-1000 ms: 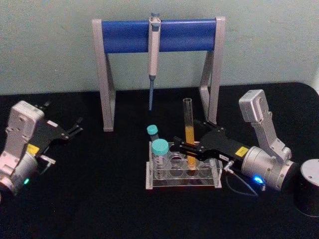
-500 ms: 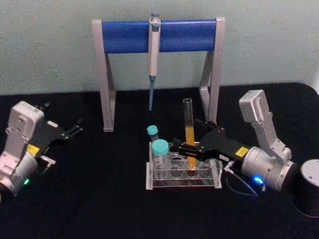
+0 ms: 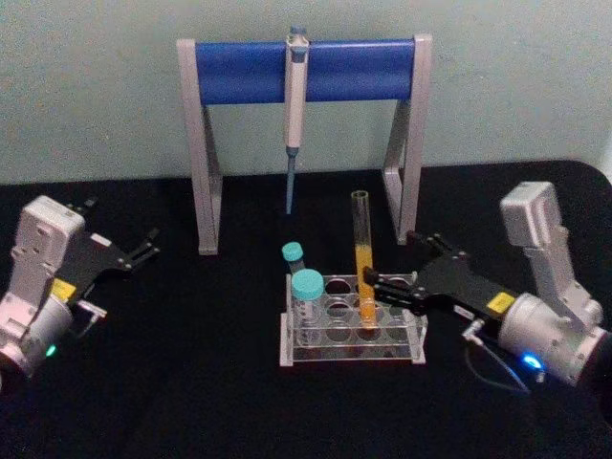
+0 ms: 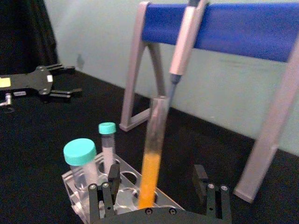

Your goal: Pick up the test tube from the test tube rack, shake it, then place it back into the test tube rack.

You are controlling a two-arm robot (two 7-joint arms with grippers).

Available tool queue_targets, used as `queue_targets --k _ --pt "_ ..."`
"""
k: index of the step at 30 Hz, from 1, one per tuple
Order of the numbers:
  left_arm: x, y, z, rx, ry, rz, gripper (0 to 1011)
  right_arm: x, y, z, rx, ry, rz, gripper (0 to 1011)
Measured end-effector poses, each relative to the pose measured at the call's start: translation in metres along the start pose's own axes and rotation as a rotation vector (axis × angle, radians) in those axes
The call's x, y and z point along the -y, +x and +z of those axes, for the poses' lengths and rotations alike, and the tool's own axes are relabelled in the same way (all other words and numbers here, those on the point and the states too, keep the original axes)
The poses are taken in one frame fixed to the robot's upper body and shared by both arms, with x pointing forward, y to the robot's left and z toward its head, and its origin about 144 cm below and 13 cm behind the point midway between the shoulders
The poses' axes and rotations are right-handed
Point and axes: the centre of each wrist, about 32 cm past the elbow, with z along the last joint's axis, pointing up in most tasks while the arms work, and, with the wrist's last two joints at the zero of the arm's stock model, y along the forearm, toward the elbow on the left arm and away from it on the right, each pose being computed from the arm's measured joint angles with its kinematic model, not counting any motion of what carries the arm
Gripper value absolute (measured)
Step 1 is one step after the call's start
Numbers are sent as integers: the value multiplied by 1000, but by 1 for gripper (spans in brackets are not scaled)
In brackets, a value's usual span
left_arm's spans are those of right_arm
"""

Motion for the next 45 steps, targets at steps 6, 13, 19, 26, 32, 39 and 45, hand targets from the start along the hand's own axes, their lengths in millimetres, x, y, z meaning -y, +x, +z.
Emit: queue_targets --k 6,13,19,26,32,39,45 --pt "0 0 0 0 0 0 1001 21 -4 -3 14 28 -103 1000" --pt "0 0 0 0 0 0 1001 32 -12 -21 23 30 -288 1000" --pt "0 0 0 0 0 0 1001 33 -15 -37 14 13 -372 1000" --pt "0 0 0 0 0 0 1001 28 -17 -47 14 -19 -377 1000" --pt "0 0 0 0 0 0 1001 21 -18 -53 17 -54 -365 1000" --pt "0 0 0 0 0 0 1001 18 -18 -54 19 -65 -363 1000" --pt "0 0 0 0 0 0 1001 19 -18 -54 19 -64 -362 1000"
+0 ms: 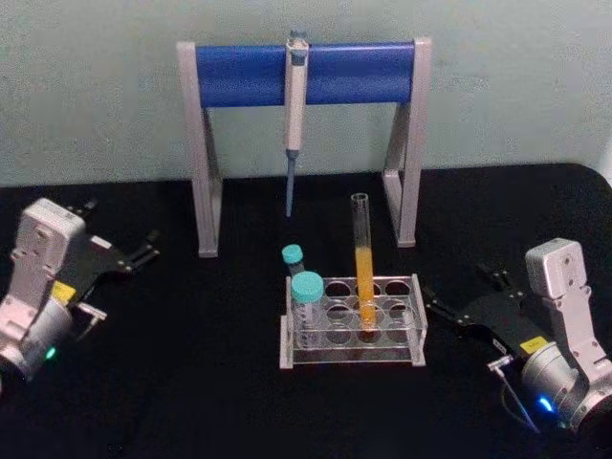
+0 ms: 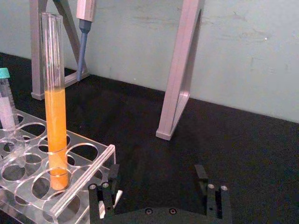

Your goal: Pick up the test tube from the test tube rack, shake it, then place it back into the test tube rack.

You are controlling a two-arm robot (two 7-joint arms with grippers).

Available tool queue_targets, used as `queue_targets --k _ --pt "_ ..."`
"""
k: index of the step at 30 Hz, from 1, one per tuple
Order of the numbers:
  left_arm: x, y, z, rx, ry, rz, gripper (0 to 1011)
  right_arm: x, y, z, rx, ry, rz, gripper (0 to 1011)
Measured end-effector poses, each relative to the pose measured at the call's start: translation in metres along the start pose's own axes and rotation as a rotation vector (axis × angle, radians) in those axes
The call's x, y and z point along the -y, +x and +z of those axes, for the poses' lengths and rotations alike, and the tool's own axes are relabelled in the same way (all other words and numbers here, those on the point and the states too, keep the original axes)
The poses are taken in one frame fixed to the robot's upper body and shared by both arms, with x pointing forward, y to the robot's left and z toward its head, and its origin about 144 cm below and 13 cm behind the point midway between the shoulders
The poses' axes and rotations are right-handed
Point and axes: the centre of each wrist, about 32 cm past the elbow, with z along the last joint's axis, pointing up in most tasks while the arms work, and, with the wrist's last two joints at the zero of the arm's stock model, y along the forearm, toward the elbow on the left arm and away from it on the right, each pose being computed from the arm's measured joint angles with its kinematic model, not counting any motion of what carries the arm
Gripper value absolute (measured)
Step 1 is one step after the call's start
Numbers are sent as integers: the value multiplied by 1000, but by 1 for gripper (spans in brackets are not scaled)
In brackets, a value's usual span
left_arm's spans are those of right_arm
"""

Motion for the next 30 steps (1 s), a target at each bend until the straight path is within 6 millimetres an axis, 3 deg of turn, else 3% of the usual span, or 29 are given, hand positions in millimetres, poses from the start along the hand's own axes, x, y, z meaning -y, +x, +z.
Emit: queue_targets --k 30 --pt "0 0 0 0 0 0 1002 1 0 0 -2 4 -1 1000"
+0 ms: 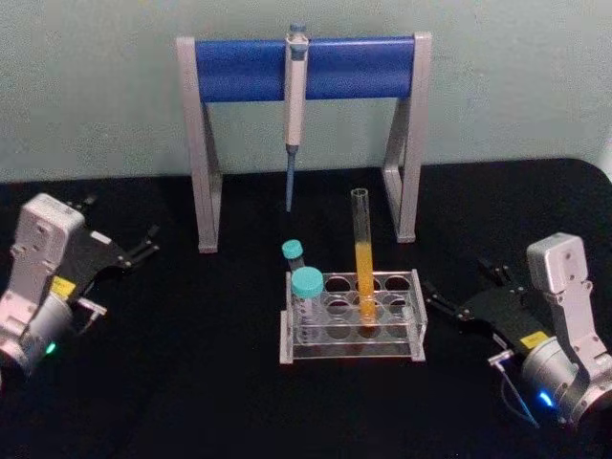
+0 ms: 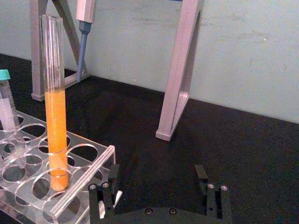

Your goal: Pick up the test tube from the test tube rack, shake it, then place it back into the test tube rack.

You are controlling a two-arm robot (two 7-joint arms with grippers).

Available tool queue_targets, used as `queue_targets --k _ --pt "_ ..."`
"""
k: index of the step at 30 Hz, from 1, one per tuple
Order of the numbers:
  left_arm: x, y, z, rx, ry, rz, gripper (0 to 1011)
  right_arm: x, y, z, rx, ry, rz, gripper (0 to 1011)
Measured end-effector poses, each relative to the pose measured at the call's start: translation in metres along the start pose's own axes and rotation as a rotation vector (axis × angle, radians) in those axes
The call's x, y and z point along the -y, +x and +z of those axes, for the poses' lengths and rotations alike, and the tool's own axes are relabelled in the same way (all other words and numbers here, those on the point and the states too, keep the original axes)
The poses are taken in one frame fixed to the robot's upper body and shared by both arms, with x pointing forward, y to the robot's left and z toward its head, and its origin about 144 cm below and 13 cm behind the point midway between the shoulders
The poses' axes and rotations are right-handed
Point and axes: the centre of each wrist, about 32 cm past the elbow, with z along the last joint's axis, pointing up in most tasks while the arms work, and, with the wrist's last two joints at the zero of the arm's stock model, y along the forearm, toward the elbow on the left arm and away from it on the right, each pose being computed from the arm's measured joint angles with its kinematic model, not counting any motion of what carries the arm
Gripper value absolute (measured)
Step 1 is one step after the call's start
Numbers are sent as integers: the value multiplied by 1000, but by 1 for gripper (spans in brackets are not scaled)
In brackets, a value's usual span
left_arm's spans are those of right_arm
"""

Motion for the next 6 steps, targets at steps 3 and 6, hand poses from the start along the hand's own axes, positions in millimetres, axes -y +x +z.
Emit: queue_targets --k 3,6 --pt "0 0 0 0 0 0 1001 0 0 0 0 0 0 1000" --pt "0 0 0 0 0 0 1001 0 0 0 0 0 0 1000"
